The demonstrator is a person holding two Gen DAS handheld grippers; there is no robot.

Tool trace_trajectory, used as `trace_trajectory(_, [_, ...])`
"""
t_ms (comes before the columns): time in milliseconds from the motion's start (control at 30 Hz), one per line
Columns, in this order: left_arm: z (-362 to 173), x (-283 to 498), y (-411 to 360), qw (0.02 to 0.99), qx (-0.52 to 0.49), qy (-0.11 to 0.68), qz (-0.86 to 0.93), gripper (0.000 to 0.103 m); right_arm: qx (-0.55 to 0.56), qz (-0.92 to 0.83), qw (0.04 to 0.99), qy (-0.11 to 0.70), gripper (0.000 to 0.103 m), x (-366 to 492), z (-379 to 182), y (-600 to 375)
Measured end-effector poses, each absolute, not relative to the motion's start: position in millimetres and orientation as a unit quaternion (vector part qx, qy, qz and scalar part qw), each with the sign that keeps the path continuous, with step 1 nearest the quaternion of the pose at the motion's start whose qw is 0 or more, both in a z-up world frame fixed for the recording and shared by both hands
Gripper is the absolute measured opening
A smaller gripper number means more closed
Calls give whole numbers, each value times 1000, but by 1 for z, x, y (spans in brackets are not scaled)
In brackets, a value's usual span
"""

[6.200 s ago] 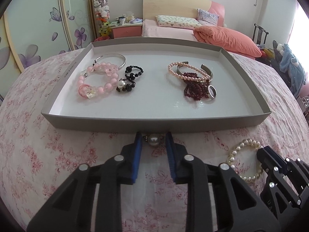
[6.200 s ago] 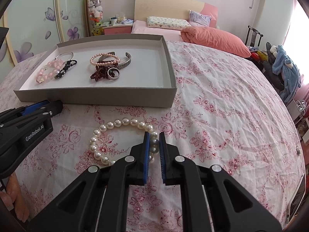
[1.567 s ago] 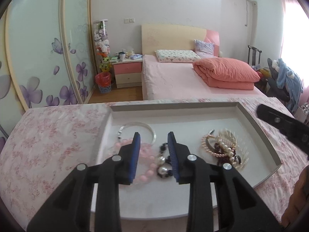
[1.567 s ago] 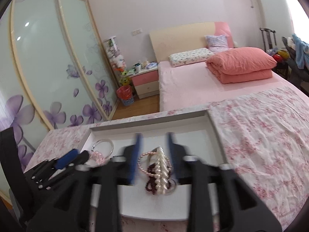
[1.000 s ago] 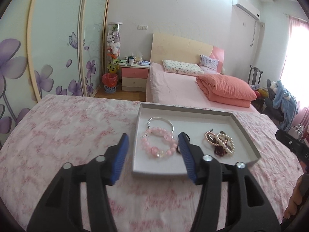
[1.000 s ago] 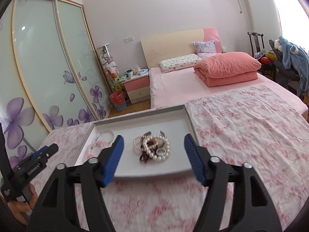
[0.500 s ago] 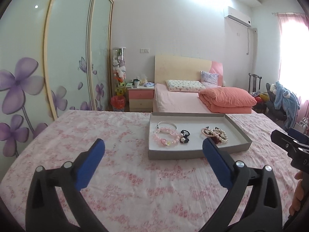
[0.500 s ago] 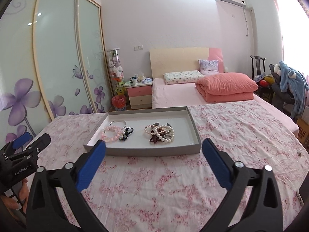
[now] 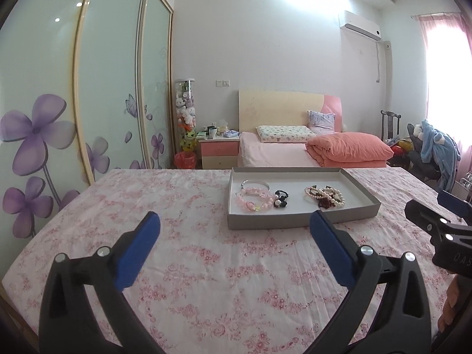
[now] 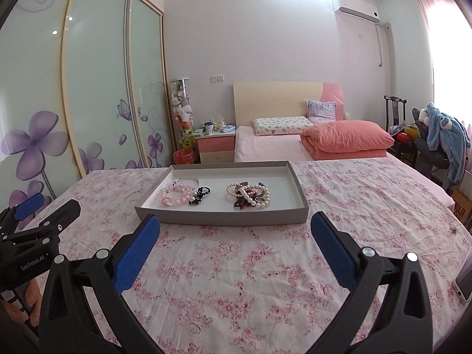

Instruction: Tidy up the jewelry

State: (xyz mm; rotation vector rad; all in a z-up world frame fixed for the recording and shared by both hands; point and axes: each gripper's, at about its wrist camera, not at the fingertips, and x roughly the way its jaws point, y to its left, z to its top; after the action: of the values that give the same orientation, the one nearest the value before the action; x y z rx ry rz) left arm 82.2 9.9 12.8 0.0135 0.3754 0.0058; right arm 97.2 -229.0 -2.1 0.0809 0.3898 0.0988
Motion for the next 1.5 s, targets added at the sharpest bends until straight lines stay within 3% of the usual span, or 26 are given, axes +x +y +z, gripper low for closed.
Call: trace_trajectory(1500, [6,85,5,981,11,192,-1,99,53,60,976,204,101,96,-7,-230])
